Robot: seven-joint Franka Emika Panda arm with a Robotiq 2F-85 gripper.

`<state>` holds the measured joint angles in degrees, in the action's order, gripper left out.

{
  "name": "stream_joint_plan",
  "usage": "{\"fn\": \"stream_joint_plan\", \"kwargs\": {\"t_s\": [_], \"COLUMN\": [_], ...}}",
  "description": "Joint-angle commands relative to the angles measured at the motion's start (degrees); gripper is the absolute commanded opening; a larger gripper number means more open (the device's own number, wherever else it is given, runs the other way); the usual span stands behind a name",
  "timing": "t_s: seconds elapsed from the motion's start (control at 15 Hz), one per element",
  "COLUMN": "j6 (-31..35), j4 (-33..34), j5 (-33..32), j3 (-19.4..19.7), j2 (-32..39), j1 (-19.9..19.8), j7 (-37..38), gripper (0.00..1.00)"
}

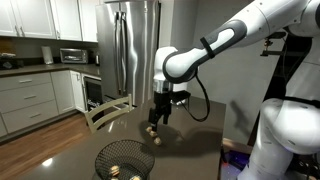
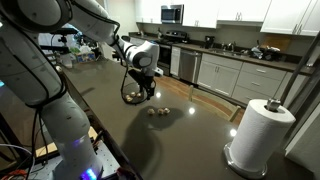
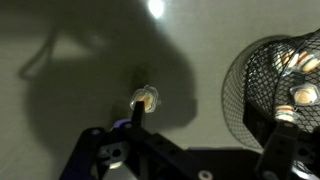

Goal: Place one of the hamburger toys inside the black basket

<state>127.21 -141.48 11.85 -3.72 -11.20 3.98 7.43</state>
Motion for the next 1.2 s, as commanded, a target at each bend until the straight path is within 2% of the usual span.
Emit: {"fn": "stream_joint_plan", "kwargs": {"t_s": [0.0,0.27,0.67,1.13], "j6": [6.22,11.18,14.28,12.7], "j4": [-1.81,-2.51,-0.66,2.54], "j5": [-3.69,-6.53,-8.09,-10.8], "j3": [-0.92,-0.79,-0.21,1.18], "j2": [1.29,3.84,8.98,13.62], "j1": [-0.72,-0.92,-0.92,-0.84], "j7": [3.93,6.84,8.42,12.57], "gripper": [1.0,1.0,1.0,1.0]}}
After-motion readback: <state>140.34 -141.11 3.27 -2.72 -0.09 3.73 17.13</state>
